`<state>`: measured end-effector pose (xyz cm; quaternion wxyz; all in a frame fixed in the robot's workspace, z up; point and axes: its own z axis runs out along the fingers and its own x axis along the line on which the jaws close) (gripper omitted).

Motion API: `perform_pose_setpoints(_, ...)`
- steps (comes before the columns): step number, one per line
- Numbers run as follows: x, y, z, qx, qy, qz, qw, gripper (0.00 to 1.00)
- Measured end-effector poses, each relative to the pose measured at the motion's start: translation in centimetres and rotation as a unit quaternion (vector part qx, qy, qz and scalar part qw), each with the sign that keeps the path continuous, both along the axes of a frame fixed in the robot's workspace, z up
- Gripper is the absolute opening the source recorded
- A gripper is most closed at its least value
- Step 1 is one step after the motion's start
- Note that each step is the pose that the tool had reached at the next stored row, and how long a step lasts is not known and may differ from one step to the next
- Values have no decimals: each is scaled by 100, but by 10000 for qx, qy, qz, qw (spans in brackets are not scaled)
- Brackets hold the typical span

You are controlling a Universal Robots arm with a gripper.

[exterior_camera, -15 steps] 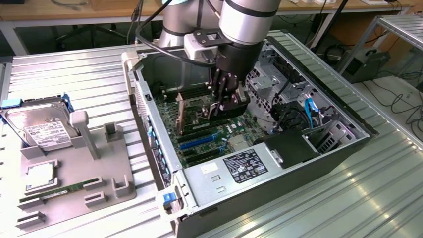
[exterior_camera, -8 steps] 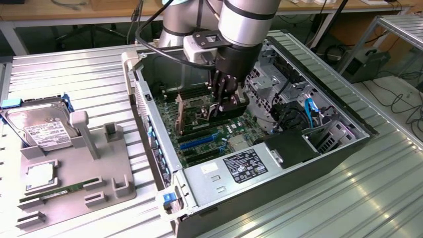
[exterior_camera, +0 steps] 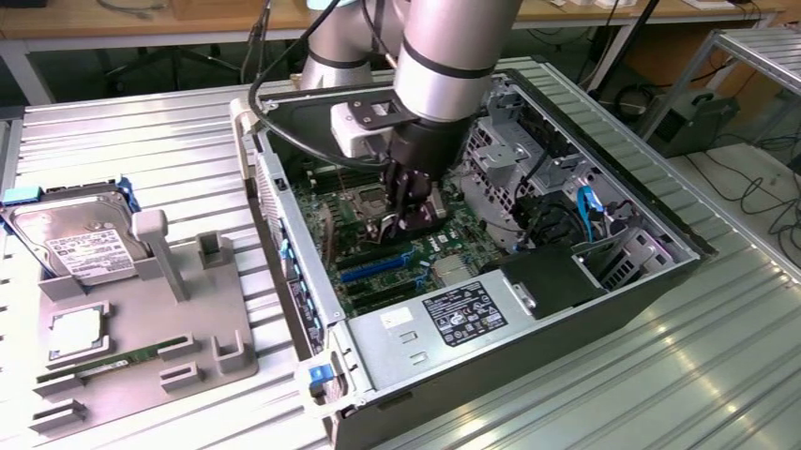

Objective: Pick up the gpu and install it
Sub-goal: 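Insert the gpu into the slot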

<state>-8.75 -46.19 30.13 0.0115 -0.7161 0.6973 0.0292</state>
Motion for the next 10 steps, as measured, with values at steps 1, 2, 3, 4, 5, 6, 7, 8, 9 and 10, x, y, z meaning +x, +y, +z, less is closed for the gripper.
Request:
perform_pose_setpoints(1,-38,0,-117,-72,0,-1,10000,26)
perform_pose_setpoints(2,-48,0,-127,-72,0,-1,10000,26)
perform_pose_setpoints(3,-60,0,-135,-72,0,0,10000,26)
perform_pose_setpoints(4,-69,0,-140,-72,1,0,10000,26)
perform_pose_setpoints(5,-77,0,-145,-72,0,0,10000,26)
perform_pose_setpoints(6,-84,0,-150,-72,0,0,10000,26)
perform_pose_setpoints(7,-91,0,-155,-72,0,0,10000,26)
perform_pose_setpoints(8,-97,0,-161,-71,0,0,10000,26)
perform_pose_setpoints(9,-102,0,-166,-71,0,0,10000,26)
perform_pose_setpoints(10,-105,0,-171,-72,0,0,10000,26)
